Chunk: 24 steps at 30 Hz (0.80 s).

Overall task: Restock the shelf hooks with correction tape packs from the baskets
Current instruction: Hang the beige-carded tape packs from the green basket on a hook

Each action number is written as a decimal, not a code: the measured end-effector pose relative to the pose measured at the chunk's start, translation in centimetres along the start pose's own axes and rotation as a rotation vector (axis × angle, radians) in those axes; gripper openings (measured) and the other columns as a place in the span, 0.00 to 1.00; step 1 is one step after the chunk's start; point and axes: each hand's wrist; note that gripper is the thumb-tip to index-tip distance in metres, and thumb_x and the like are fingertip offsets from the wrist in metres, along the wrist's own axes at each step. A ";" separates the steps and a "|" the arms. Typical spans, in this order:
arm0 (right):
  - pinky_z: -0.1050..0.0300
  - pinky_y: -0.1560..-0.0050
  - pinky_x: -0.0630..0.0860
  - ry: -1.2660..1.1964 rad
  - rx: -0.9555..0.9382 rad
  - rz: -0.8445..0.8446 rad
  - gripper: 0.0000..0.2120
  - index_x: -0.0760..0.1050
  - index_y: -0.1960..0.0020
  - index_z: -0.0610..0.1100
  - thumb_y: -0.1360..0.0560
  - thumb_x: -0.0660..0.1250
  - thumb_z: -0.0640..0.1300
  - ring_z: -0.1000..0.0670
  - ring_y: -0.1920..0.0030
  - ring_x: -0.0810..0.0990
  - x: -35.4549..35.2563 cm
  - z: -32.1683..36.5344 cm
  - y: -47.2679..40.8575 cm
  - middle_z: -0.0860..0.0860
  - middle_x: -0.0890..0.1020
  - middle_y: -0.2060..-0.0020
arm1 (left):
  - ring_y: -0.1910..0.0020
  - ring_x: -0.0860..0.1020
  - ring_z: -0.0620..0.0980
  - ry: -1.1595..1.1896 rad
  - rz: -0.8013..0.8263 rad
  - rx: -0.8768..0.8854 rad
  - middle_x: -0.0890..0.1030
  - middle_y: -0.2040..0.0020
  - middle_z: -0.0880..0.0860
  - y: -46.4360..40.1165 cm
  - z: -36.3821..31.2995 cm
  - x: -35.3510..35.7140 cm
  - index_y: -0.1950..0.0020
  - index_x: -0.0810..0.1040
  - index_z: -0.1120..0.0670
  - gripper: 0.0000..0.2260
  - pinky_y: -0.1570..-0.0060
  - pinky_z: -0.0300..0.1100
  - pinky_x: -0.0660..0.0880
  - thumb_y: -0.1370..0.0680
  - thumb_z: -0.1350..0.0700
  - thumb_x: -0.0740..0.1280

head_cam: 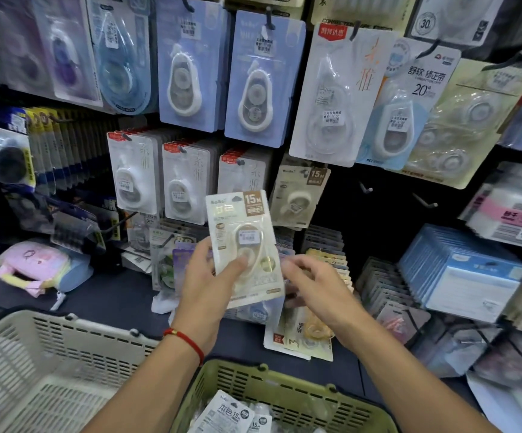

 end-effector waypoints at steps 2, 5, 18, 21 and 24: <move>0.59 0.54 0.84 -0.047 -0.113 0.064 0.09 0.82 0.43 0.54 0.19 0.70 0.56 0.53 0.51 0.88 0.5 0.7 0.3 0.55 0.88 0.51 | 0.41 0.85 0.49 -0.013 0.110 0.026 0.87 0.41 0.48 0.3 0.0 0.5 0.32 0.78 0.47 0.19 0.46 0.41 0.83 0.21 0.59 0.74; 0.61 0.54 0.83 -0.100 -0.163 0.016 0.12 0.79 0.42 0.52 0.23 0.75 0.54 0.54 0.50 0.88 0.7 0.9 0.5 0.55 0.89 0.50 | 0.38 0.84 0.48 -0.035 0.185 0.077 0.86 0.38 0.48 0.6 0.0 1.1 0.30 0.78 0.43 0.20 0.42 0.39 0.81 0.20 0.57 0.73; 0.38 0.43 0.83 -0.228 -0.241 -0.339 0.10 0.77 0.40 0.55 0.20 0.72 0.53 0.50 0.46 0.86 -0.5 1.4 -0.2 0.53 0.87 0.46 | 0.40 0.83 0.51 -0.032 0.207 0.061 0.84 0.38 0.46 0.8 0.8 1.7 0.31 0.77 0.47 0.24 0.44 0.47 0.83 0.22 0.68 0.72; 0.38 0.44 0.84 -0.242 -0.226 -0.381 0.12 0.78 0.39 0.54 0.21 0.72 0.55 0.50 0.48 0.87 -0.4 1.7 -0.4 0.55 0.87 0.47 | 0.38 0.83 0.50 -0.005 0.218 0.095 0.84 0.37 0.47 0.8 0.7 1.6 0.31 0.78 0.48 0.22 0.42 0.48 0.82 0.23 0.63 0.74; 0.44 0.45 0.82 -0.142 -0.154 -0.408 0.18 0.76 0.36 0.51 0.20 0.71 0.58 0.48 0.43 0.85 -0.6 1.6 -0.7 0.55 0.86 0.45 | 0.39 0.82 0.45 -0.126 0.205 0.128 0.84 0.38 0.46 0.2 0.4 1.8 0.33 0.79 0.45 0.21 0.41 0.42 0.80 0.22 0.64 0.73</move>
Point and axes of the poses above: each hand's wrist, its own y-axis away from the middle knuckle, its own x-axis out of the palm, z = x × y
